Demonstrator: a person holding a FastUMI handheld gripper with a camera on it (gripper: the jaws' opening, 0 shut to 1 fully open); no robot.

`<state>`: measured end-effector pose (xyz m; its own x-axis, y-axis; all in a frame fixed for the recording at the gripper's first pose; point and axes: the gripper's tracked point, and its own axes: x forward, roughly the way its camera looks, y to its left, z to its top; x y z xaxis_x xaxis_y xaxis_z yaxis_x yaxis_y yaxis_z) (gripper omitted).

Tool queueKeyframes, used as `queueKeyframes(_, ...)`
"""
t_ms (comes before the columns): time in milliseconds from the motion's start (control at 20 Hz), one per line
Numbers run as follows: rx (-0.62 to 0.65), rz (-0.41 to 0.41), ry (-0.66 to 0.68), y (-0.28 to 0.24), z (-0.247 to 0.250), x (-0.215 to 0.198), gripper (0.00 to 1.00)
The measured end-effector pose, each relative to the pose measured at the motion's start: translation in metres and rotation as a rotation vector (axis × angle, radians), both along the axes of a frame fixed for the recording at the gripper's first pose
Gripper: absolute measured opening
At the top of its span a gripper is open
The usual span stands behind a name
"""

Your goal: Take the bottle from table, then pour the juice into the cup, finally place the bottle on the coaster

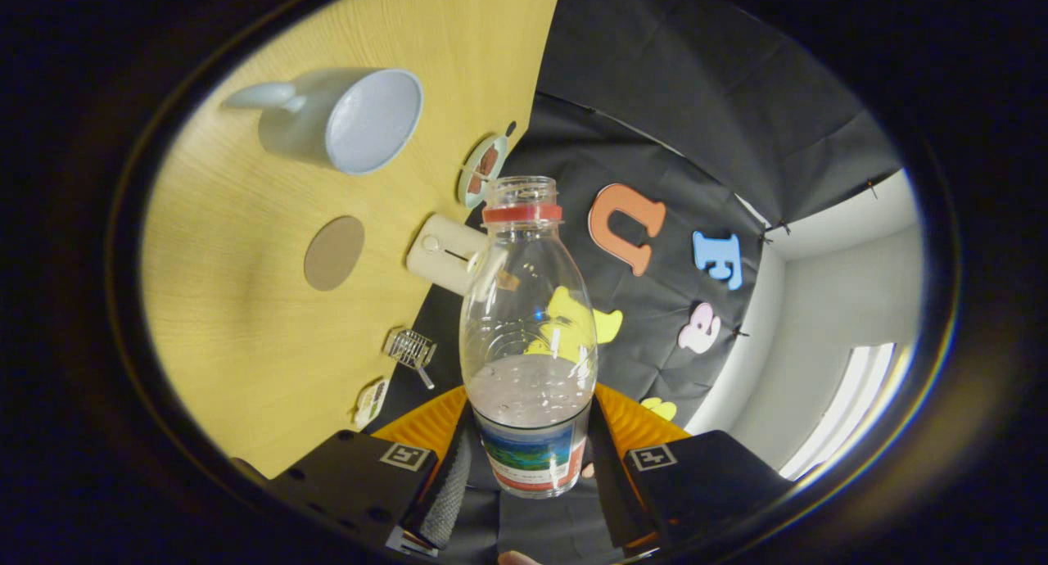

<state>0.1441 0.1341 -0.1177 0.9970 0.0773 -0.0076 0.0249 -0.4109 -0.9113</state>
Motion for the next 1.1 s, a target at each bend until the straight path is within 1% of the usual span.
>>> queueKeyframes(250,0.010,0.001,0.008,0.002,-0.004,0.002,0.74)
queueKeyframes(450,0.089,-0.012,0.038,0.000,-0.014,0.001,0.74)
queueKeyframes(550,0.148,-0.022,0.051,-0.002,-0.014,-0.001,0.74)
queueKeyframes(700,0.292,-0.059,0.100,-0.011,-0.026,-0.001,0.74)
queueKeyframes(850,0.477,-0.102,0.159,-0.019,-0.034,-0.006,0.74)
queueKeyframes(950,0.617,-0.119,0.207,-0.016,-0.042,-0.010,0.74)
queueKeyframes(1100,0.807,-0.122,0.263,-0.010,-0.042,-0.011,0.74)
